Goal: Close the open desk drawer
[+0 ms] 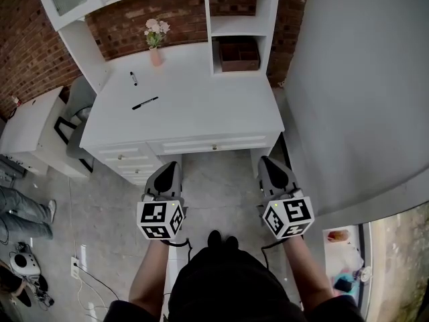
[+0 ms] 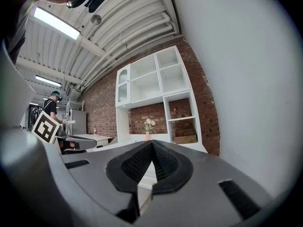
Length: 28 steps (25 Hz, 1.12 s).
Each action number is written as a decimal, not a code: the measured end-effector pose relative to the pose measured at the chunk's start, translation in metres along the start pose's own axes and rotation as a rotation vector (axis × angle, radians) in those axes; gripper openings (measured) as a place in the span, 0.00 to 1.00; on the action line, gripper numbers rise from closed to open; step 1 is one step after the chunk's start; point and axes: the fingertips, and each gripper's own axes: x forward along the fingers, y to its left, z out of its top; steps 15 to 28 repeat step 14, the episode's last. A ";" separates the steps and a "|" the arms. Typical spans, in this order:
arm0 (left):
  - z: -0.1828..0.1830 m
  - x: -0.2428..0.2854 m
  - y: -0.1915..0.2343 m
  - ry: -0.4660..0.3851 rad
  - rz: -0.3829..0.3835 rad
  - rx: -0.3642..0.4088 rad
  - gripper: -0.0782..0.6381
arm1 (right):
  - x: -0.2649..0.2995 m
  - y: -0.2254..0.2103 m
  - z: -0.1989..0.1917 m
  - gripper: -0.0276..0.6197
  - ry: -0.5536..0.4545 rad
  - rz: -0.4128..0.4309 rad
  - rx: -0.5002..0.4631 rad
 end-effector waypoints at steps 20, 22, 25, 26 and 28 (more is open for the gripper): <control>0.002 0.000 -0.007 -0.014 0.011 0.010 0.12 | -0.008 -0.010 -0.003 0.05 -0.002 0.001 0.014; 0.002 0.000 -0.007 -0.014 0.011 0.010 0.12 | -0.008 -0.010 -0.003 0.05 -0.002 0.001 0.014; 0.002 0.000 -0.007 -0.014 0.011 0.010 0.12 | -0.008 -0.010 -0.003 0.05 -0.002 0.001 0.014; 0.002 0.000 -0.007 -0.014 0.011 0.010 0.12 | -0.008 -0.010 -0.003 0.05 -0.002 0.001 0.014; 0.002 0.000 -0.007 -0.014 0.011 0.010 0.12 | -0.008 -0.010 -0.003 0.05 -0.002 0.001 0.014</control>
